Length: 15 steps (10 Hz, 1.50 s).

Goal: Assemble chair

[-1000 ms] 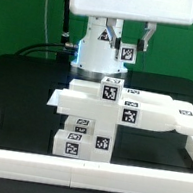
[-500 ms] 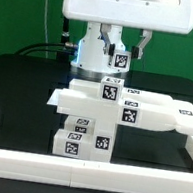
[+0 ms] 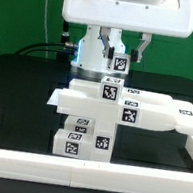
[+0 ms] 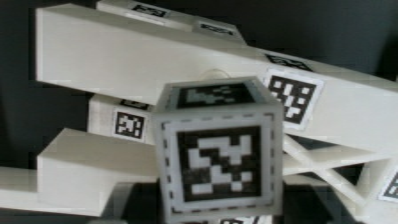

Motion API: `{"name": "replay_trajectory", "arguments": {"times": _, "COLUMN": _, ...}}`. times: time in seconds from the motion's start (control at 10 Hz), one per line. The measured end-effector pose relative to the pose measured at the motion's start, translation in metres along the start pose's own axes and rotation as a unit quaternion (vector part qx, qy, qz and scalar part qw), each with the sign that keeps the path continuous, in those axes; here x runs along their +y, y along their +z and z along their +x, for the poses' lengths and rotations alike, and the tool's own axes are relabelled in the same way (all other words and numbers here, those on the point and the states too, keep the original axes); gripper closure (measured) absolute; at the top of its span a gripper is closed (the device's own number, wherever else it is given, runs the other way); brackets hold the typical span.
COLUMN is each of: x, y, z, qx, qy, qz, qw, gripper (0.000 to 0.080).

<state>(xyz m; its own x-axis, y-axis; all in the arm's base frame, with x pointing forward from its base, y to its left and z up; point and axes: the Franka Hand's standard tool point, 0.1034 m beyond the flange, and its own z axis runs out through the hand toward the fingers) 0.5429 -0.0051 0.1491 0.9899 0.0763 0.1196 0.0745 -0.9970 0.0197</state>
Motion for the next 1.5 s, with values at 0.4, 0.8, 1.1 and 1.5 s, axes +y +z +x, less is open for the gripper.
{"name": "replay_trajectory", "arguments": {"times": 0.4, "x": -0.001, "y": 0.009, "z": -0.007, "qx": -0.007, "qy": -0.001, "qz": -0.002, "qw": 1.000, "gripper": 0.0515}}
{"name": "replay_trajectory", "arguments": {"times": 0.8, "x": 0.000, "y": 0.013, "z": -0.007, "qx": -0.008, "qy": -0.002, "qz": -0.006, "qw": 1.000, "gripper": 0.0515}}
{"name": "replay_trajectory", "arguments": {"times": 1.1, "x": -0.005, "y": 0.017, "z": -0.006, "qx": -0.010, "qy": -0.006, "qz": -0.006, "qw": 1.000, "gripper": 0.0515}}
{"name": "replay_trajectory", "arguments": {"times": 1.5, "x": -0.004, "y": 0.019, "z": -0.008, "qx": -0.010, "qy": -0.007, "qz": -0.007, "qw": 1.000, "gripper": 0.0515}}
